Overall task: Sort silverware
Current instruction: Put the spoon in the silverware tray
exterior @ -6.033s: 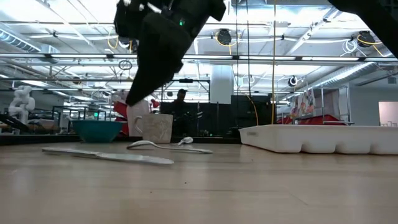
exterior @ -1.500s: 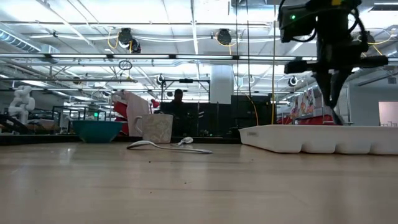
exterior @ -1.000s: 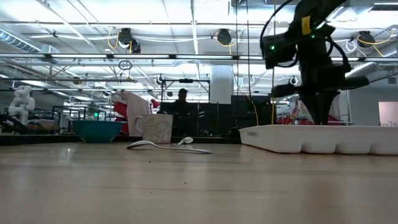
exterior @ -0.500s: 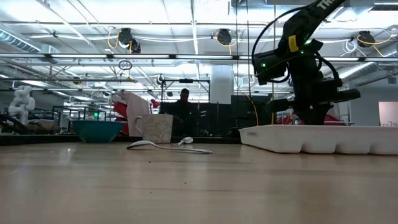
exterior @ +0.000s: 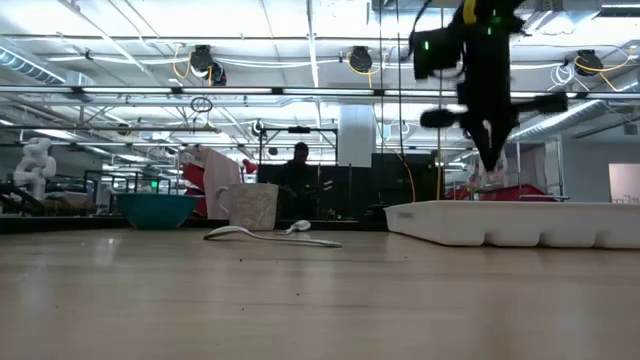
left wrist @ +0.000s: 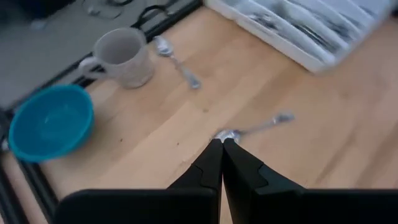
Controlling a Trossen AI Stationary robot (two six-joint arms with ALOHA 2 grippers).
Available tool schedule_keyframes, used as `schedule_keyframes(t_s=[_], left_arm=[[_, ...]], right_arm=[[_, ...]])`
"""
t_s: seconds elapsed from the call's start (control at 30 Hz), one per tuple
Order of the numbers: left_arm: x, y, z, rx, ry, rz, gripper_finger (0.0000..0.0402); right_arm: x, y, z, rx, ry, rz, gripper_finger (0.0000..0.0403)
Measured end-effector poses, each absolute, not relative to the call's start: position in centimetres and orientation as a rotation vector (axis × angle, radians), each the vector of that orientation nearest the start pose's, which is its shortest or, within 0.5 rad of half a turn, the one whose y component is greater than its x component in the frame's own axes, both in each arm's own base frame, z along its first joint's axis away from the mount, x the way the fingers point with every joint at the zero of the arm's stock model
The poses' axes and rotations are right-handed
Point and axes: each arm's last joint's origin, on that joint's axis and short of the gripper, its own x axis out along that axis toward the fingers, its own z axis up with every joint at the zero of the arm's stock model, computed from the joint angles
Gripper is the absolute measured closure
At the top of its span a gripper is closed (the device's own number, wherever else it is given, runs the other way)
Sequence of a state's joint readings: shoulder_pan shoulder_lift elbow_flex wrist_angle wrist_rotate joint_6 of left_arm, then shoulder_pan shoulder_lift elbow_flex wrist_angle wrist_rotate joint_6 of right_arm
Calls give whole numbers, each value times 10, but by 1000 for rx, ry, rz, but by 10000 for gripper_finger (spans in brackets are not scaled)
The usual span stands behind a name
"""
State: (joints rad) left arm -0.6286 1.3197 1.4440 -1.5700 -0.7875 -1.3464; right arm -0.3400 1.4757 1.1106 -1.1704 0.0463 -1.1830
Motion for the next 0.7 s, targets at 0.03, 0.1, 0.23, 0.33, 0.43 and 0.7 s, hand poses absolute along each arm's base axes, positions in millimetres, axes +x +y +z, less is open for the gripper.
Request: schedule_keyframes(t_s=[0.03, 0.1, 0.23, 0.33, 0.43, 0.7], left_arm=[[176, -99, 361, -308, 734, 790, 386], [179, -93, 355, -331, 734, 838, 386], [189, -80, 332, -265, 822, 882, 386], [201, -73, 311, -193, 914, 809, 382], [221, -67, 293, -213, 973, 645, 365], [272, -32, 261, 10, 983, 285, 271]], right_arm=[[235, -84, 249, -636, 1473, 513, 402], [237, -84, 270, -460, 1445, 309, 402], [237, -80, 309, -187, 1322, 148, 390], [237, -70, 333, -104, 1225, 115, 358], [233, -57, 351, -74, 1154, 123, 311], [206, -36, 379, -50, 1052, 71, 189]])
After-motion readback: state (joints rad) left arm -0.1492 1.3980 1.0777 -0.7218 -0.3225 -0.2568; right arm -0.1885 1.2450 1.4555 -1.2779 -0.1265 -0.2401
